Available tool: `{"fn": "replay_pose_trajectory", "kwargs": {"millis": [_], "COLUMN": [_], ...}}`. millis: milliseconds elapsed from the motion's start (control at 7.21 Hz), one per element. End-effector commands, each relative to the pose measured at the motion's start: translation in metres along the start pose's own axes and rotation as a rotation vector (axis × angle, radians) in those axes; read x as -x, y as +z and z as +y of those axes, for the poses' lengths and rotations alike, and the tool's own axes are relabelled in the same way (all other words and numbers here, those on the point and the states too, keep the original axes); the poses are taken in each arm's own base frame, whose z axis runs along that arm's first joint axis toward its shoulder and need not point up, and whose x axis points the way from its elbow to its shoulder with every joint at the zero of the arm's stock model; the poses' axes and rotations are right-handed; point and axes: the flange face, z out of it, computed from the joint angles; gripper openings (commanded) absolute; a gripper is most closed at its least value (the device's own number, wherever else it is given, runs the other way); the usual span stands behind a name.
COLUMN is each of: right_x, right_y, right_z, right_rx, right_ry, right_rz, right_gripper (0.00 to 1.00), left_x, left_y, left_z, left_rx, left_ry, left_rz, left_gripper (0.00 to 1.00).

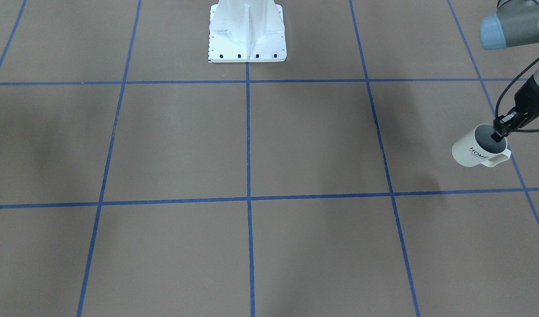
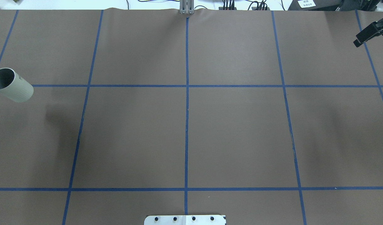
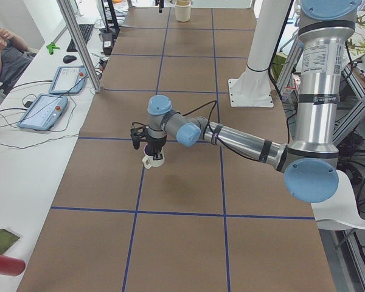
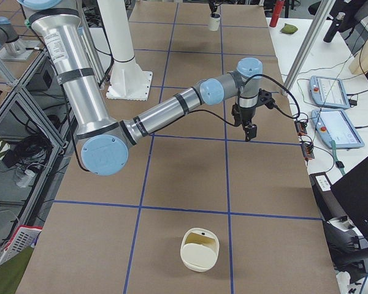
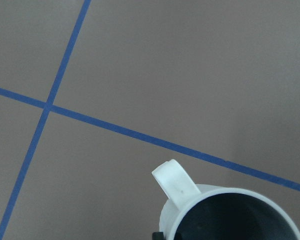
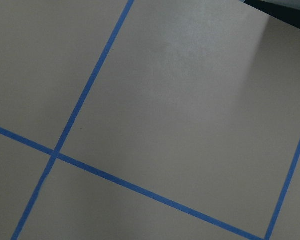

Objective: Left arm hands cup to right arm to dump lemon

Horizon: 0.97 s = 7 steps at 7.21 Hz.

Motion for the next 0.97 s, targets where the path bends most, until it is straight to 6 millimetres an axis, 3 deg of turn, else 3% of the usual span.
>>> {"fn": "replay_pose_trajectory", "kwargs": {"millis": [0,139,277,416,555,694,832], "right_x": [-0.004,-0.006,-0.007,-0.009,-0.01,-0.01,-0.01], "right_y": [0.002,0.002,0.003,0.003,0.001,0.001,0.001], "right_z": [0.013,0.015,0.017,0.017,0.017,0.017,0.018], "right_rx": [0.006,0.007,0.009,0.008,0.008,0.007,0.009], "right_ry": [0.005,0.007,0.009,0.012,0.018,0.017,0.02], "right_rz": [-0.007,-0.007,-0.007,-0.006,-0.009,-0.016,-0.023], "right_gripper": [1.0,1.0,1.0,1.0,1.0,1.0,1.0], "left_x": [-0.014,-0.033,-0.033,-0.03,-0.012,-0.006,-0.002], "left_y": [0.035,0.06,0.058,0.059,0.062,0.064,0.063], "left_z": [0.038,0.063,0.066,0.068,0.074,0.076,0.078], "left_rx": [-0.013,-0.017,-0.013,-0.007,0.022,0.033,0.039], "left_ry": [-0.038,-0.005,0.0,0.022,0.087,0.104,0.135], "left_rz": [-0.003,-0.032,-0.032,-0.04,-0.057,-0.06,-0.062], "left_gripper": [0.0,0.0,0.0,0.0,0.0,0.43,0.99]}}
